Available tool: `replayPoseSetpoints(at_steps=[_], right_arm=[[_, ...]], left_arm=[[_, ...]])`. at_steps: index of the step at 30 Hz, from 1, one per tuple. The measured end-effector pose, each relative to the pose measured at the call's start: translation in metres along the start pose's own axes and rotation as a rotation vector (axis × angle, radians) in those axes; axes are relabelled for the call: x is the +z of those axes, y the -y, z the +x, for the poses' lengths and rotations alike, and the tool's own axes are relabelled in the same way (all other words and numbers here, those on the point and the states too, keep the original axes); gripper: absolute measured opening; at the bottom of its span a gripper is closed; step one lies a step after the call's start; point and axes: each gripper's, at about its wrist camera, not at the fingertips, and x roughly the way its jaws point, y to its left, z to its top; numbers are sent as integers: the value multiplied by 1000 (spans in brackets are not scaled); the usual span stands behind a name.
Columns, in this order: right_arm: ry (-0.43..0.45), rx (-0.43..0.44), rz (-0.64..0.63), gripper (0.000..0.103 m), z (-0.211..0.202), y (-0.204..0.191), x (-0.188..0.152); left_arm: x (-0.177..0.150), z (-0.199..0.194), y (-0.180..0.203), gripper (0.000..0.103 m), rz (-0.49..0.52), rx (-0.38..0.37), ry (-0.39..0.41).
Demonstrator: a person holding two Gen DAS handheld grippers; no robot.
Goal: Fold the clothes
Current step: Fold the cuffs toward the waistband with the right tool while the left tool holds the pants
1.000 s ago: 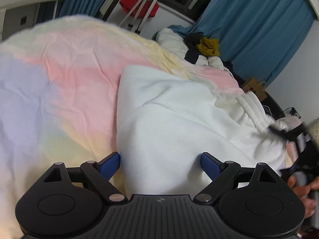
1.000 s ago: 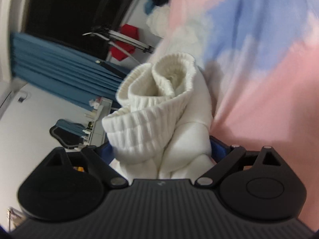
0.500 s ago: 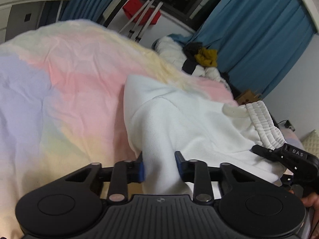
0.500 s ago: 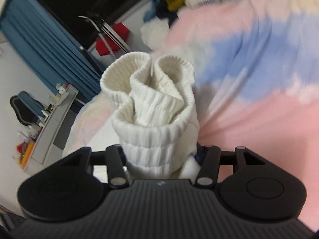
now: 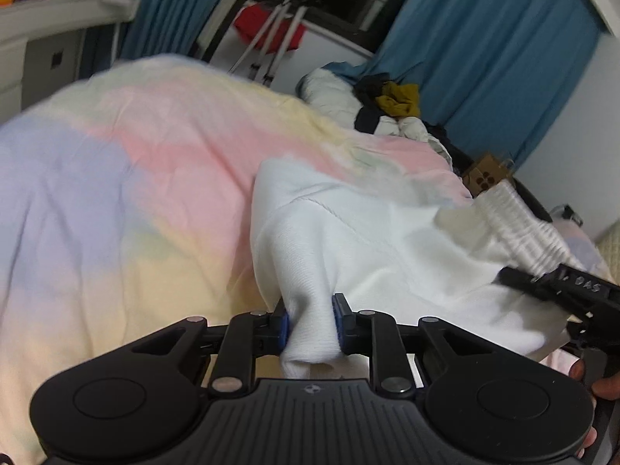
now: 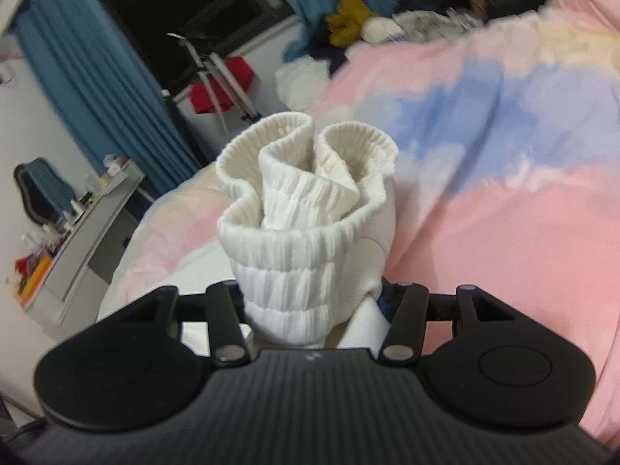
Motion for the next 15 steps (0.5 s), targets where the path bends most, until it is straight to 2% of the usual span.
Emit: replayPoseSetpoints(at_steps=[3, 7, 10, 15], right_arm=[[67, 32, -60, 52, -11, -12, 3], [156, 103, -123, 51, -32, -29, 21], [186, 164, -68, 51, -41, -21, 50], [250, 231, 61, 50, -44, 23, 106]], left_arm=[[1, -7, -5, 18, -37, -25, 31], [20, -22, 8, 16, -45, -52, 89], [41, -28, 30, 16, -23, -89, 140], [78, -3, 88, 16, 10, -177, 185]])
